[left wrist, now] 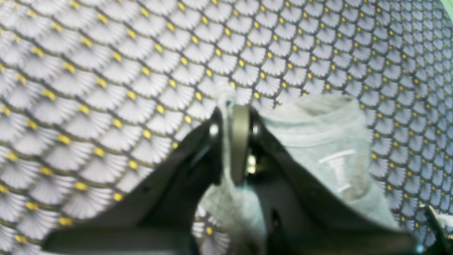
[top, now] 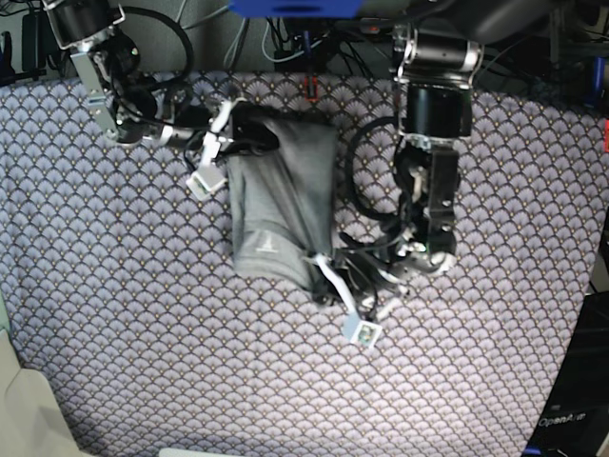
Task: Fold the T-shirt properly
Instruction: 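Hold the bundle's side with the right gripper and smooth its edge with the left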
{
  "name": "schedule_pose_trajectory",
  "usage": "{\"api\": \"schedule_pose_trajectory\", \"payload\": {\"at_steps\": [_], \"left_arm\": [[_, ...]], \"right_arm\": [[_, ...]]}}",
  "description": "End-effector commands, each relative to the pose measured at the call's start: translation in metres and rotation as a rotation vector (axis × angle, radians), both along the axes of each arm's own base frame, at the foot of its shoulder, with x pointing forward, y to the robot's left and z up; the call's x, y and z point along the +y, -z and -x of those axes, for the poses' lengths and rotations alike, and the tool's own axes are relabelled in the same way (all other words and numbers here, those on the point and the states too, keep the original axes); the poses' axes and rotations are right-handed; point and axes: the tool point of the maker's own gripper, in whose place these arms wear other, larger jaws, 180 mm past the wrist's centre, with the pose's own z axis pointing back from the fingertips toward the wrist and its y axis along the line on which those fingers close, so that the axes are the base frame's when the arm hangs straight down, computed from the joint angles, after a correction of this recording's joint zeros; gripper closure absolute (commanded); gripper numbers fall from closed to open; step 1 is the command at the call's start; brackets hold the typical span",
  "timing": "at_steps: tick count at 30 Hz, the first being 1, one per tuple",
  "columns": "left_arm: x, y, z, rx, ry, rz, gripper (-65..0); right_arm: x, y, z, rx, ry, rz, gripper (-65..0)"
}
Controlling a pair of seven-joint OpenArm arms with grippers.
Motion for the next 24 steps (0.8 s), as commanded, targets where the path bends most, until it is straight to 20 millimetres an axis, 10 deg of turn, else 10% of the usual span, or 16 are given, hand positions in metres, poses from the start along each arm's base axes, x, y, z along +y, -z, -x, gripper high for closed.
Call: {"api": "schedule_pose_trajectory", "payload": {"at_steps": [1,9,24], "left_arm": [[0.015,-0.043,-0.025,-0.137,-0.055,0.018,0.0],[0.044,-0.039,-0.025,-0.111,-0.104,-0.008,0.0],[0.000,-0.014,-0.030,-0.062,-0.088,0.114,0.0]], "right_arm": [[-0.015,0.021,0.016,0.045,-0.059,0.122,-0.7],[-0.013,0.020,0.016,0.045,-0.058,0.119,-0.7],[-0.012,0.021,0.018,0.049,-0.058,0.114,-0.7]]}}
